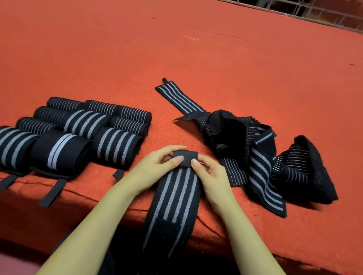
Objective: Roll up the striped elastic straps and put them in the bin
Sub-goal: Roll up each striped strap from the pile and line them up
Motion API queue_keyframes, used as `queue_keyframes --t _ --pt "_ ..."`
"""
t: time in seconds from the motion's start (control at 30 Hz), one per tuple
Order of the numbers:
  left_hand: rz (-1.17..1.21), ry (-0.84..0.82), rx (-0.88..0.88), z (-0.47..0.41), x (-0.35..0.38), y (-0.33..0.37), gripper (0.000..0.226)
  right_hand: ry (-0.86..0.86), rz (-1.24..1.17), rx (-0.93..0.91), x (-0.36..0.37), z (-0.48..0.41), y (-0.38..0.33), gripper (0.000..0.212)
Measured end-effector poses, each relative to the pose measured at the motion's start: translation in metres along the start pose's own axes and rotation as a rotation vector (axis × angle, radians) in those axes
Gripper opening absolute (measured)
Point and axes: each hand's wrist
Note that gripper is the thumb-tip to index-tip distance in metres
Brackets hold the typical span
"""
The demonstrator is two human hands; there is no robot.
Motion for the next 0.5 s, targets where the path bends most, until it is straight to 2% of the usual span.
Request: queue_keyframes --t 0.1,0.23,0.37,0.5 --pt "0.087 -0.04 -0.037 -0.0006 -0.0025 0.0001 0.035 0.017 0.012 -0.023 -0.0002 0.0003 -0.0005 0.022" --pt "0.116 0.09 0.012 0.004 -0.0027 0.0022 0.034 0.017 0.009 0.0 0.0018 0.0003 -0.0003 0.023" --pt "0.101 0.165 0.037 0.0062 -0.0014 0.002 0.034 -0.055 -0.01 0.041 0.0006 0.0008 0.0007 0.035" --pt "0.038 0.179 0.1 0.0071 0.0014 0.0034 0.035 -0.089 0.076 0.011 0.0013 0.0029 0.0021 0.028"
Point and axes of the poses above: each hand's wrist, its own z-axis away from the middle knuckle, its own x-axis out of the palm, y = z × x, and after that the axes turned 14 degrees about y, right-handed
